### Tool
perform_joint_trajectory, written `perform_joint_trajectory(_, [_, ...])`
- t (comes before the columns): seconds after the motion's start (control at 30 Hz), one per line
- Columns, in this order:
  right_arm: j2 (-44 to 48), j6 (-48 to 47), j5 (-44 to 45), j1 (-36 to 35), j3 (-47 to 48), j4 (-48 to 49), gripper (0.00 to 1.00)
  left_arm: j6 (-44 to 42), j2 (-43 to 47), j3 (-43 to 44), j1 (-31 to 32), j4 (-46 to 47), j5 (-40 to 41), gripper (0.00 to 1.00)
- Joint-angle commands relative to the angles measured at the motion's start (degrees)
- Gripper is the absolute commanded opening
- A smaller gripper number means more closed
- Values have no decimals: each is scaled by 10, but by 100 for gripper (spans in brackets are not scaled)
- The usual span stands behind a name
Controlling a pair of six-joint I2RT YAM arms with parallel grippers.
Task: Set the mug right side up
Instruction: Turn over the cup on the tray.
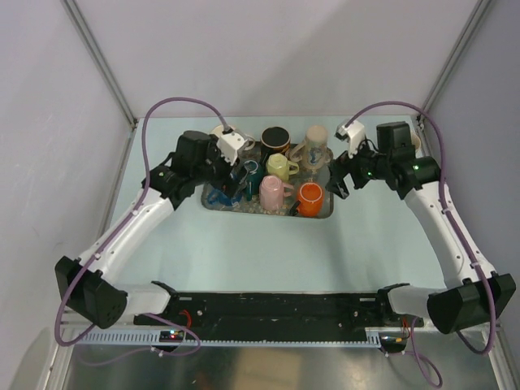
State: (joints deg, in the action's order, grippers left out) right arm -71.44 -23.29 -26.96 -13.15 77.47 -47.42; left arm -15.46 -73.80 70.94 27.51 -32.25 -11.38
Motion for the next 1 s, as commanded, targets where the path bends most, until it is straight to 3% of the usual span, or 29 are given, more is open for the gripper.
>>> perform_joint_trajectory(0.0, [-20,19,21,-44,13,30,98,0,48,-12,2,13,17,100])
perform_joint_trajectory(0.2, [-64,65,44,-87,38,65,99,-31,97,-47,2,13,45,100])
perform_joint_trajectory(0.5, [-154,169,67,-93,126,88,99,-31,135,-90,1,13,64,100])
perform_joint_trajectory(0.97, [-219,217,91,-113,183,107,99,-24,159,-126,-6,13,72,100])
